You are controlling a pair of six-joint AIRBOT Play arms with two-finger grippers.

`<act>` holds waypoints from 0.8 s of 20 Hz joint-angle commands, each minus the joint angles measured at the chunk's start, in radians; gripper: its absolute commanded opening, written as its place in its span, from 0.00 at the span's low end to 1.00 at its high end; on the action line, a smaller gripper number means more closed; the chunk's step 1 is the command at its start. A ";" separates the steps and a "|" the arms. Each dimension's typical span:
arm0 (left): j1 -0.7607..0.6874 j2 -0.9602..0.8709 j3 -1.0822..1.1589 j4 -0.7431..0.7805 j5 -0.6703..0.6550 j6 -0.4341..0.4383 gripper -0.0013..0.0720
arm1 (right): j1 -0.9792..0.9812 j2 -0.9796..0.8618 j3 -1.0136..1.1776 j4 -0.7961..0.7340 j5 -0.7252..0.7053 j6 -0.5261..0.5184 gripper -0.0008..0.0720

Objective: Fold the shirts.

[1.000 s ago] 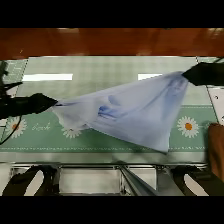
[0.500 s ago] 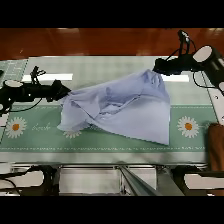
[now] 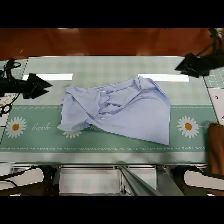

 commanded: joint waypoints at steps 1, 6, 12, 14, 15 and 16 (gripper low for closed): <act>0.060 0.095 -0.200 0.037 -0.015 0.084 0.71 | -0.121 0.190 -0.341 0.089 -0.023 -0.100 0.57; 0.062 0.094 -0.363 0.036 0.061 0.140 0.71 | -0.257 0.375 -0.769 0.203 -0.047 -0.217 0.57; 0.019 0.066 -0.363 0.025 0.066 0.140 0.71 | -0.309 0.391 -0.839 0.272 -0.024 -0.288 0.57; -0.020 0.048 -0.363 0.024 0.108 0.140 0.71 | -0.309 0.391 -0.839 0.267 -0.019 -0.287 0.57; -0.039 0.040 -0.362 0.024 0.125 0.140 0.71 | -0.309 0.391 -0.839 0.265 -0.018 -0.285 0.57; -0.062 0.029 -0.361 0.011 0.134 0.141 0.71 | -0.309 0.391 -0.839 0.265 -0.018 -0.283 0.57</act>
